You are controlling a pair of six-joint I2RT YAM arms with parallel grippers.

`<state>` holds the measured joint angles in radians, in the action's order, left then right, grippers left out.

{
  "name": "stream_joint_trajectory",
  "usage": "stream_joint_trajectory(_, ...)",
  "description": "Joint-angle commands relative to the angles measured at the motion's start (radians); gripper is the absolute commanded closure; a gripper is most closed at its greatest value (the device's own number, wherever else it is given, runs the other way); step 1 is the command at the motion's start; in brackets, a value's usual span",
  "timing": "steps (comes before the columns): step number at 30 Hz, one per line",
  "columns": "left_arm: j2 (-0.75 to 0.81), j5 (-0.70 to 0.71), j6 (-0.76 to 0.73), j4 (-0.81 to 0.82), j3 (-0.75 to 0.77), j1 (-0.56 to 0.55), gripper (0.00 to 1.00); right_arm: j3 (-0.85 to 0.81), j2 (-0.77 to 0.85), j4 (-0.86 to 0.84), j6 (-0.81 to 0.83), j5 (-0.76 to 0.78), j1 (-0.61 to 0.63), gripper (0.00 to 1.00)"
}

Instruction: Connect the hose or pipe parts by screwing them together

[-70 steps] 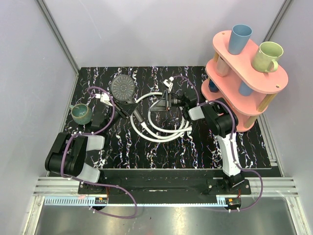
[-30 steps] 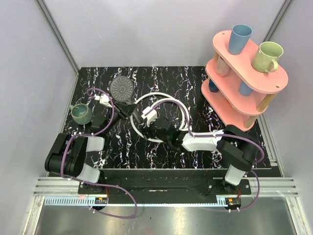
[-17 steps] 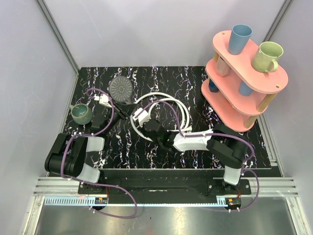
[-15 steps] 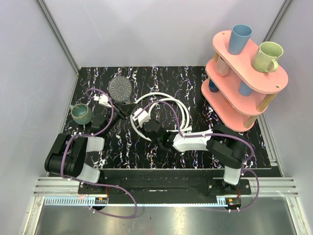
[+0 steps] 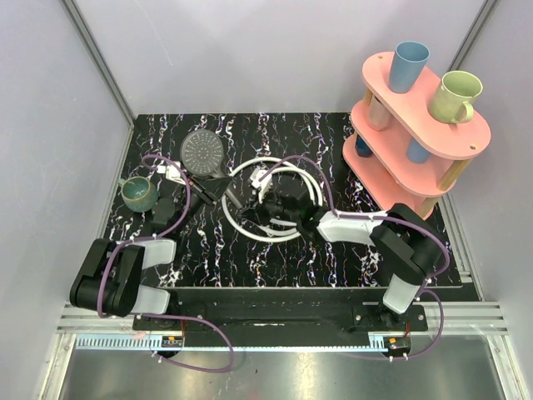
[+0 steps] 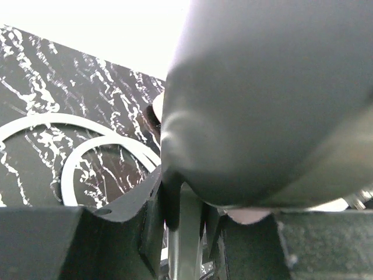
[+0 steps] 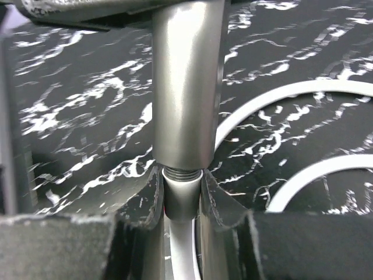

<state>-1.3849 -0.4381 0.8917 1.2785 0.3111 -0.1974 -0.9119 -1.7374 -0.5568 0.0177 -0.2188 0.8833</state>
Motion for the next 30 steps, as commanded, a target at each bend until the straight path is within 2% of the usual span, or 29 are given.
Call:
stream_joint_trajectory(1,0.060,-0.091,-0.037,0.387,-0.024,-0.069,1.00,-0.038,0.017,-0.274,-0.132,-0.502,-0.136,1.00)
stream_joint_trajectory(2,0.063,-0.082,-0.046,0.387,-0.026,-0.082,1.00,-0.042,-0.002,-0.381,-0.186,-0.608,-0.159,1.00)
stream_joint_trajectory(3,0.063,-0.082,-0.063,0.387,-0.026,-0.100,1.00,-0.048,-0.025,-0.458,-0.328,-0.655,-0.184,1.00)
stream_joint_trajectory(4,0.063,-0.083,-0.071,0.389,-0.027,-0.108,1.00,-0.048,-0.074,-0.659,-0.416,-0.686,-0.235,1.00)
stream_joint_trajectory(5,0.067,-0.083,-0.079,0.389,-0.029,-0.112,1.00,-0.050,-0.105,-0.771,-0.508,-0.738,-0.259,1.00)
stream_joint_trajectory(6,0.070,-0.082,-0.086,0.387,-0.033,-0.114,1.00,-0.073,-0.140,-0.876,-0.697,-0.766,-0.280,1.00)
stream_joint_trajectory(7,0.075,-0.073,-0.089,0.389,-0.041,-0.114,1.00,-0.093,-0.201,-0.997,-0.772,-0.787,-0.300,1.00)
stream_joint_trajectory(8,0.083,-0.071,-0.094,0.387,-0.043,-0.114,1.00,-0.116,-0.218,-0.991,-0.815,-0.819,-0.319,1.00)
stream_joint_trajectory(12,0.069,-0.070,-0.099,0.387,-0.033,-0.114,1.00,-0.139,-0.234,-0.982,-0.823,-0.830,-0.322,1.00)
stream_joint_trajectory(15,0.063,-0.042,-0.085,0.389,-0.030,-0.114,1.00,-0.134,-0.226,-0.982,-0.826,-0.832,-0.322,0.85)
stream_joint_trajectory(16,0.064,-0.012,-0.083,0.387,-0.032,-0.114,1.00,-0.133,-0.223,-0.979,-0.828,-0.834,-0.322,0.72)
stream_joint_trajectory(17,0.066,0.013,-0.076,0.389,-0.033,-0.114,1.00,-0.122,-0.221,-0.971,-0.820,-0.830,-0.323,0.68)
stream_joint_trajectory(18,0.070,0.041,-0.071,0.386,-0.041,-0.112,1.00,-0.111,-0.208,-0.929,-0.803,-0.826,-0.326,0.64)
stream_joint_trajectory(19,0.073,0.086,-0.068,0.381,-0.044,-0.112,1.00,-0.099,-0.196,-0.880,-0.776,-0.818,-0.326,0.51)
stream_joint_trajectory(21,0.083,0.095,-0.068,0.323,-0.030,-0.099,1.00,-0.061,-0.124,-0.717,-0.589,-0.798,-0.326,0.41)
stream_joint_trajectory(22,0.087,0.098,-0.074,0.293,-0.024,-0.094,1.00,-0.044,-0.093,-0.551,-0.519,-0.756,-0.323,0.38)
stream_joint_trajectory(23,0.095,0.107,-0.085,0.260,-0.018,-0.093,1.00,-0.016,-0.061,-0.475,-0.387,-0.736,-0.322,0.36)
stream_joint_trajectory(24,0.113,0.116,-0.088,0.193,-0.009,-0.093,1.00,-0.006,0.009,-0.327,-0.327,-0.708,-0.320,0.35)
stream_joint_trajectory(26,0.141,0.153,-0.089,0.138,-0.001,-0.094,1.00,0.005,0.077,-0.168,-0.165,-0.596,-0.314,0.33)
stream_joint_trajectory(27,0.153,0.173,-0.083,0.096,-0.001,-0.097,1.00,0.007,0.138,-0.028,-0.112,-0.549,-0.304,0.33)
stream_joint_trajectory(29,0.201,0.223,-0.062,0.029,0.009,-0.097,1.00,0.004,0.188,0.087,0.032,-0.366,-0.242,0.32)
stream_joint_trajectory(30,0.223,0.240,-0.059,-0.069,0.029,-0.102,1.00,0.002,0.218,0.166,0.068,-0.306,-0.215,0.32)
